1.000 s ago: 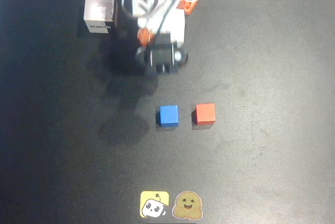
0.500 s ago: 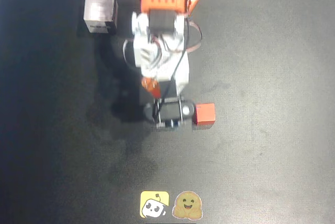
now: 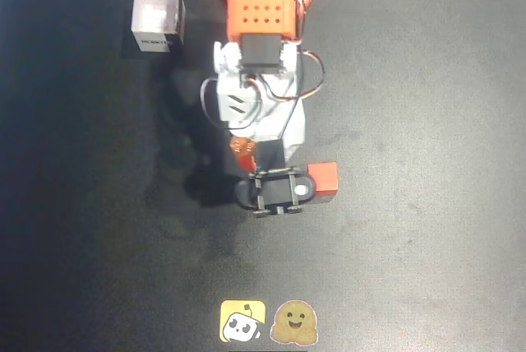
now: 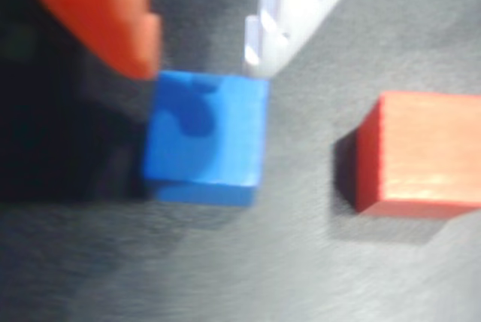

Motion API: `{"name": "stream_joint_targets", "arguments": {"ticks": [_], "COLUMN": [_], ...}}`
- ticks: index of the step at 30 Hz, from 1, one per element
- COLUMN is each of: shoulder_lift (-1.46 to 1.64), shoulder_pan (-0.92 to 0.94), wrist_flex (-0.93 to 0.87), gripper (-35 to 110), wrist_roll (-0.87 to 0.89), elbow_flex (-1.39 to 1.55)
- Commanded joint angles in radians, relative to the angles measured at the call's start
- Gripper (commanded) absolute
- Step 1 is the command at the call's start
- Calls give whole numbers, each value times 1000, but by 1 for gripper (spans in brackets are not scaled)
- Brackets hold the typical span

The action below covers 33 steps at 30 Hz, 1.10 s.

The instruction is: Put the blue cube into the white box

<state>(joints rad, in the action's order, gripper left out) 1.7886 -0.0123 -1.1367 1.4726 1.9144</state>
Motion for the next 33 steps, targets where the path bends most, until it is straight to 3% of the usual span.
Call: {"name": "stream_joint_targets", "arguments": {"ticks": [1,33], "shoulder_lift": [-6,-175], "shoulder_pan": [-12,-52], "wrist_flex": [6,89], "gripper": [16,25], "wrist_roll": [12,15], "elbow_flex": [-34,-5]}}
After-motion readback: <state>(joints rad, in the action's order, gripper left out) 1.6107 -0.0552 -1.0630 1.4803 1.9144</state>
